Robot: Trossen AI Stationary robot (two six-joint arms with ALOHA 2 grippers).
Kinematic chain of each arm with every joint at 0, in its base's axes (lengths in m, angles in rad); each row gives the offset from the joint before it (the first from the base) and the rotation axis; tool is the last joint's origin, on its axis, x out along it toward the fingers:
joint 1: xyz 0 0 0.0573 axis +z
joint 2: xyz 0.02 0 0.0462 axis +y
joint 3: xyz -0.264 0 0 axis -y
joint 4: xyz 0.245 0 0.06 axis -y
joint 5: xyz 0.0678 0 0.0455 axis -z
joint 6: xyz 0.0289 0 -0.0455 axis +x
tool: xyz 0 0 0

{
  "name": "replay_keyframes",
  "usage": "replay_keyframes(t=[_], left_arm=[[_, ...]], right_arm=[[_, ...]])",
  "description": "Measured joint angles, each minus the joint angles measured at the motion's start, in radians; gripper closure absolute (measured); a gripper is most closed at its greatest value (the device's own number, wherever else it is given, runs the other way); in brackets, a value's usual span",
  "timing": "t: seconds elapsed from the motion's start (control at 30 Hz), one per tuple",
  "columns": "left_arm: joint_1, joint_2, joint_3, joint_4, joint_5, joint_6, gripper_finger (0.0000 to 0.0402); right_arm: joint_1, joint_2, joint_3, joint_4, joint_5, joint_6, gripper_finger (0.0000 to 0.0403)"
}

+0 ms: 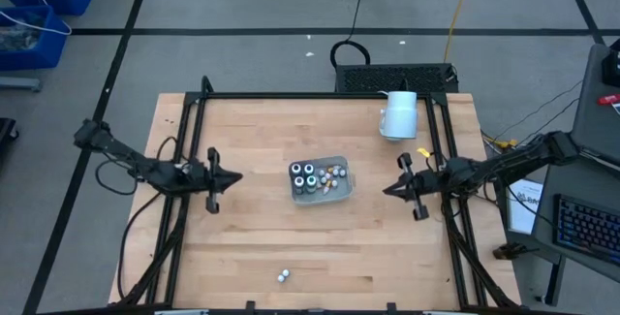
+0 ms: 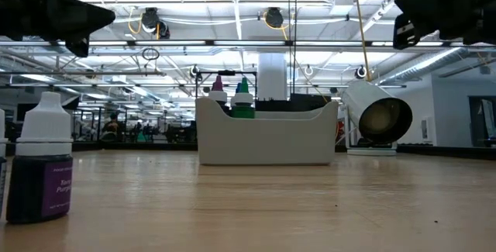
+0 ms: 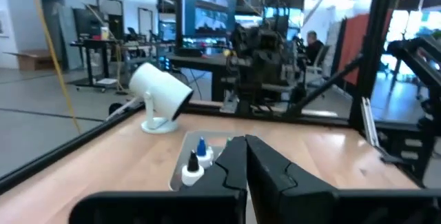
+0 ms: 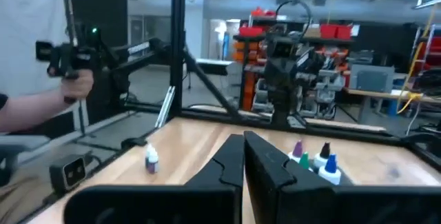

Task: Pick & Place food coloring
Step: Put the small blue food coloring bottle into the white bin

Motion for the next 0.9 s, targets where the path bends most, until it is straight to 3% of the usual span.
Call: replay_keyframes(t=[0.2,0.37,0.47,0.57,0.67,0.8,0.9], left_arm=[[0.009,0.0,0.0,-0.092,0.048,-0.004,0.0398],[0.009,0.018,0.0,-0.13,0.059,-0.034,0.0376],[0.005,0.066,0.001,-0.109,0.156,-0.088,0.0372],[-0.022,0.172,0.005,-0.072,0.186,-0.16,0.0383],[-0.059,0.319,0.06,-0.052,0.14,-0.241,0.0397],[-0.111,0.561,0.217,-0.066,0.085,-0.27,0.0385],[-0.139,0.732,0.375,-0.178,0.066,-0.303,0.037]], right_arm=[[0.0,-0.023,0.0,-0.057,0.005,0.001,0.0399],[0.0,-0.023,0.0,-0.061,0.005,-0.016,0.0399],[0.0,-0.022,0.0,-0.062,0.005,-0.028,0.0399],[0.0,-0.022,0.0,-0.062,0.006,-0.027,0.0399],[0.0,-0.023,0.0,-0.062,0.006,-0.027,0.0399],[0.0,-0.023,0.0,-0.058,0.006,-0.029,0.0399],[0.0,-0.023,0.0,-0.049,0.006,-0.029,0.0399]])
